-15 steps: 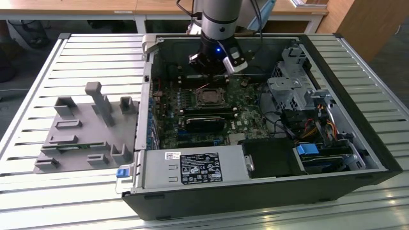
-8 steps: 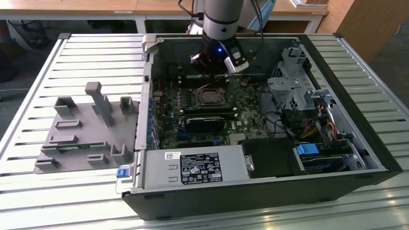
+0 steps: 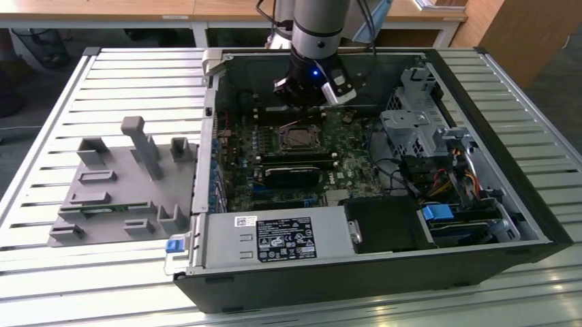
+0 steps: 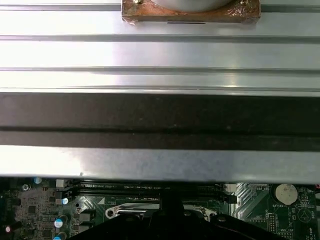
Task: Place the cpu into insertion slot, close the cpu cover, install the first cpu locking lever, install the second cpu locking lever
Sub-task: 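Install the first cpu locking lever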
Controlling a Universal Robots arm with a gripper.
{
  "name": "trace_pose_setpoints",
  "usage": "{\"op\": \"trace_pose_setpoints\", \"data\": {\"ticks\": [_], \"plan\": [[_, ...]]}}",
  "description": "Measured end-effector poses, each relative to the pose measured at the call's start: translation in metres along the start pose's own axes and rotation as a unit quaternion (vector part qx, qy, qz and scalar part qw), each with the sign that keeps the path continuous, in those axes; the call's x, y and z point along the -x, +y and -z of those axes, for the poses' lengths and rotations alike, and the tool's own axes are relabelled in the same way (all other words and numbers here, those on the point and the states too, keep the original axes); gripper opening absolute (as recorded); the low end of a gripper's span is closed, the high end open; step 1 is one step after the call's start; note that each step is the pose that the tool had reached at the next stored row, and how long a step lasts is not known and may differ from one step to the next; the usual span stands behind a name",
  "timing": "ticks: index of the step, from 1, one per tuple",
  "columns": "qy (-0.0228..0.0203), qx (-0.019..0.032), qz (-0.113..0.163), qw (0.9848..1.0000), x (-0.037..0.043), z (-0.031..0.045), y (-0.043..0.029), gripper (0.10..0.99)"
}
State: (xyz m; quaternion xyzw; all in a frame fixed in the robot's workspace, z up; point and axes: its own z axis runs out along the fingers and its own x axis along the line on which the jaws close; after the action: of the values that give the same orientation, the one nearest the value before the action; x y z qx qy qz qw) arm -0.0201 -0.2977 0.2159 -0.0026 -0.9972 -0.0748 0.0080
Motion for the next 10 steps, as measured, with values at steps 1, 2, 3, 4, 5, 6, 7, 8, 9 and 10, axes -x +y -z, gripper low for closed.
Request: {"op": "trace_pose_setpoints", "data": {"ticks": [1, 2, 3, 4, 5, 6, 7, 8, 9, 10], "plan": [[0.0000, 0.0000, 0.000, 1.0000, 0.0010, -0.0005, -0.0001, 0.106], [0.0000, 0.0000, 0.000, 1.0000, 0.0021, -0.0011, -0.0001, 0.106], [0.0000, 0.0000, 0.000, 1.0000, 0.0030, -0.0015, -0.0002, 0.106], [0.0000, 0.0000, 0.000, 1.0000, 0.0038, -0.0020, -0.0003, 0.106], [0.0000, 0.0000, 0.000, 1.0000, 0.0044, -0.0026, -0.0004, 0.106], [0.0000, 0.0000, 0.000, 1.0000, 0.0049, -0.0032, -0.0005, 0.106], [0.0000, 0.0000, 0.000, 1.0000, 0.0053, -0.0037, -0.0005, 0.106], [0.0000, 0.0000, 0.000, 1.0000, 0.0058, -0.0041, -0.0006, 0.106], [0.0000, 0.0000, 0.000, 1.0000, 0.0064, -0.0047, -0.0007, 0.106], [0.0000, 0.0000, 0.000, 1.0000, 0.0069, -0.0055, -0.0008, 0.106]]}}
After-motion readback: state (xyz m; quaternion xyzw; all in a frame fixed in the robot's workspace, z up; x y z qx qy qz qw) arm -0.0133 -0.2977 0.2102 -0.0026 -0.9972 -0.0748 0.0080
